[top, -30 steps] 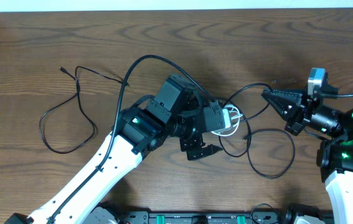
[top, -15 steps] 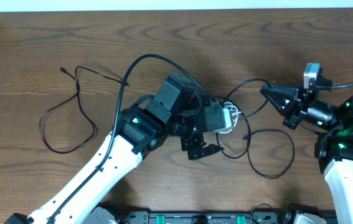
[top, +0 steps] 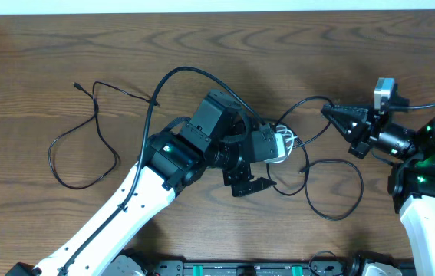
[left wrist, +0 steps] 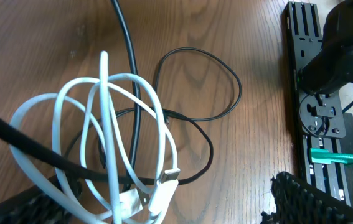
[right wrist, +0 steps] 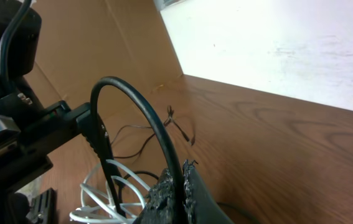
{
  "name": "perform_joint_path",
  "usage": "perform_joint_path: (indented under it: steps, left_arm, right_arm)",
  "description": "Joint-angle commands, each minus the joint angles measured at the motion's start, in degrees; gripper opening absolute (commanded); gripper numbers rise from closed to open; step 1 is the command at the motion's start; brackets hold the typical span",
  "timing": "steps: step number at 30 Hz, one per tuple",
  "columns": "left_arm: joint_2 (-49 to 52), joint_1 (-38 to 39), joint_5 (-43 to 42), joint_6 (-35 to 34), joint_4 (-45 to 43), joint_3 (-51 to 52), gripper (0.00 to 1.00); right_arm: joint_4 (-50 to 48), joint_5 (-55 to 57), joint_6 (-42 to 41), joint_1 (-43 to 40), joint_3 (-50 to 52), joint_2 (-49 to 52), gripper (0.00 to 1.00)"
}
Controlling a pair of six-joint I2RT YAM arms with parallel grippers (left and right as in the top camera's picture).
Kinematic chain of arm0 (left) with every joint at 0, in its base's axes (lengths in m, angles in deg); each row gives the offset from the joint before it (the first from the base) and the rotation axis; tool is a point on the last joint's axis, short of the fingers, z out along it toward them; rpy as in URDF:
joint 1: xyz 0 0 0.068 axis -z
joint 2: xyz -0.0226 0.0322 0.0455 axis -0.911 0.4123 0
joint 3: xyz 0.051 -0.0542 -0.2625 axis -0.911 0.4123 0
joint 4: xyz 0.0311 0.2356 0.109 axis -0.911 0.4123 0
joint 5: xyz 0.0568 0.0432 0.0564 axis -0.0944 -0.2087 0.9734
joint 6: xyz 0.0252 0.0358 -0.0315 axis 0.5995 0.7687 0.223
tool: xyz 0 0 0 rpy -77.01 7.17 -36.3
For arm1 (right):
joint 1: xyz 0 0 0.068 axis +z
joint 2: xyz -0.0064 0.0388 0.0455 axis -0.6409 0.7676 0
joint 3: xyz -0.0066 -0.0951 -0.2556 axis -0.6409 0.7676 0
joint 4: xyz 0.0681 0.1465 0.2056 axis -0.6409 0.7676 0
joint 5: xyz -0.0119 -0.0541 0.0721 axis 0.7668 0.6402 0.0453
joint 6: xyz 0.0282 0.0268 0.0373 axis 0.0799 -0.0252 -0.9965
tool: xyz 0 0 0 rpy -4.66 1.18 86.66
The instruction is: Untangle cables
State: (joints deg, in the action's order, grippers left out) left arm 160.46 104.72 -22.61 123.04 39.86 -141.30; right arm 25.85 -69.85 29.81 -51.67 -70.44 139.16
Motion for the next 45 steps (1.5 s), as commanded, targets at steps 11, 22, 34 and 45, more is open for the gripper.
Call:
perform_joint_path:
  steps: [11,22,34,45]
  left_arm:
    - [-0.11,-0.2,-0.55,-0.39,0.98,-1.42,0.91]
    - [-0.09,-0.26,1.2,-0.46,0.9,-1.42,0.25]
    - [-0.09,-0.26,2.99,-0.46,0.85,-1.42,0.08]
    - [-0.28,-0.26,30.56,-14.84,-0.79,-1.44,0.08]
  right_arm:
    - [0.04,0.22,1.11,-0.37,-0.52,0.02,0.01]
    - [0.04,0.22,1.11,-0.37,-0.52,0.02,0.01]
    - [0.04,0.2,1.11,-0.37,-0.52,0.02,0.01]
    - [0.81,0.24,1.42,-0.37,-0.52,0.04,0.01]
